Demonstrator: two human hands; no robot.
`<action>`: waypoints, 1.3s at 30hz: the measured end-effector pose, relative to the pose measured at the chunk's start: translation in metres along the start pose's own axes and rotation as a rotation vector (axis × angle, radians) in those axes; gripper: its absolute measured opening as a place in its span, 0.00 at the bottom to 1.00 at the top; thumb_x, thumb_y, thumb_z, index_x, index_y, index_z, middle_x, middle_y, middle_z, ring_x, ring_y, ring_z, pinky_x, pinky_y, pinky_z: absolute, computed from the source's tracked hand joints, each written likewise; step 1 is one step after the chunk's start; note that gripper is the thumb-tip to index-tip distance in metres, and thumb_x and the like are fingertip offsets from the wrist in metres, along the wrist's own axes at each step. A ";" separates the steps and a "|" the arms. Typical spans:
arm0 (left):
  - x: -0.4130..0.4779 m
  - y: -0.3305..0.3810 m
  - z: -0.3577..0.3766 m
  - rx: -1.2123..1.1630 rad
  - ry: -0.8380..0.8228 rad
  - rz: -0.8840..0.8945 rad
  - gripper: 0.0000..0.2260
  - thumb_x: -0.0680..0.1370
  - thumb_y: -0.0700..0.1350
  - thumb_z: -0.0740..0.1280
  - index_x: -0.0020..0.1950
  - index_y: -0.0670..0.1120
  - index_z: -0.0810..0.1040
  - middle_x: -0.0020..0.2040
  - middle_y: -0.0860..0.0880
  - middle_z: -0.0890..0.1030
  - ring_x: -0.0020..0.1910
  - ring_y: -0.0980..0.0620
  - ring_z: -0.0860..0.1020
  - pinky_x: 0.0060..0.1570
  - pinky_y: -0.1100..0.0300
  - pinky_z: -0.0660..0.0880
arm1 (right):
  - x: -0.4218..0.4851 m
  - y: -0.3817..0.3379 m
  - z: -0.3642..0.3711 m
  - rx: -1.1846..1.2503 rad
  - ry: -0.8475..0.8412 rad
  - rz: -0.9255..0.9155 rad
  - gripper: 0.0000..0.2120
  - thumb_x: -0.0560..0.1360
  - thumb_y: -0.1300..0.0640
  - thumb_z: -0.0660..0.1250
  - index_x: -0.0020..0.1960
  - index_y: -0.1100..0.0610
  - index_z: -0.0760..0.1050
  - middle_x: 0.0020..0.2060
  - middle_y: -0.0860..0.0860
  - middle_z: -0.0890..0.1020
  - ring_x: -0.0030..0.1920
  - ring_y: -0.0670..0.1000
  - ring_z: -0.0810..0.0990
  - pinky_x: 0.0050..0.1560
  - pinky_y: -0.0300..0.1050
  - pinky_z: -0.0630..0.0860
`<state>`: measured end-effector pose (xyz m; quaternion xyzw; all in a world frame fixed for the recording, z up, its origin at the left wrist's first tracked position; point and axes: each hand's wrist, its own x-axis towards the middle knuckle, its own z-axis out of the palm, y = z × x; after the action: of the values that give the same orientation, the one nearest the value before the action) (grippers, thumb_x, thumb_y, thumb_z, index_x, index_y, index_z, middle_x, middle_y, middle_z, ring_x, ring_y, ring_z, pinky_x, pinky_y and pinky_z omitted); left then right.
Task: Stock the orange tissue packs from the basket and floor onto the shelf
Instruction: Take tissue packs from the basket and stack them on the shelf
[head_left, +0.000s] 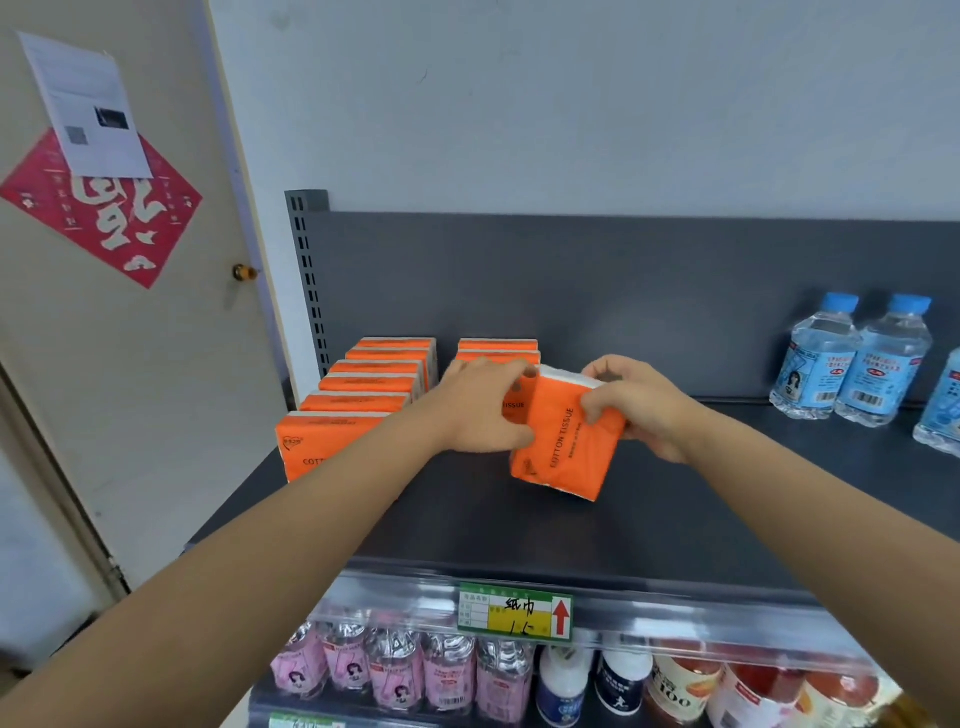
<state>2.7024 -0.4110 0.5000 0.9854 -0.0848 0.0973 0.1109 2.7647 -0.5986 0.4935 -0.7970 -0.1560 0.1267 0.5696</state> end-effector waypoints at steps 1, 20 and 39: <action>-0.002 0.003 -0.003 -0.090 -0.056 -0.007 0.28 0.72 0.49 0.70 0.70 0.51 0.65 0.56 0.54 0.72 0.60 0.52 0.68 0.59 0.54 0.62 | 0.000 0.000 0.006 0.066 -0.005 -0.004 0.16 0.65 0.74 0.64 0.45 0.55 0.71 0.40 0.54 0.78 0.39 0.54 0.78 0.38 0.45 0.75; 0.023 -0.033 -0.009 0.301 -0.048 0.042 0.20 0.76 0.52 0.69 0.66 0.49 0.75 0.62 0.49 0.75 0.61 0.47 0.74 0.58 0.49 0.71 | 0.009 -0.007 0.058 -1.112 0.055 -0.360 0.21 0.75 0.56 0.66 0.67 0.57 0.69 0.60 0.54 0.73 0.59 0.58 0.76 0.56 0.52 0.75; -0.022 -0.033 -0.011 0.535 0.101 -0.024 0.18 0.75 0.49 0.65 0.64 0.46 0.72 0.61 0.46 0.74 0.63 0.45 0.72 0.62 0.52 0.65 | -0.029 -0.035 0.077 -1.417 0.100 -0.227 0.34 0.74 0.45 0.65 0.75 0.48 0.54 0.67 0.53 0.69 0.64 0.57 0.71 0.50 0.50 0.73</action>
<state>2.6857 -0.3732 0.4988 0.9745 -0.0390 0.1641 -0.1481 2.7054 -0.5326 0.5030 -0.9588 -0.2563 -0.1018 -0.0685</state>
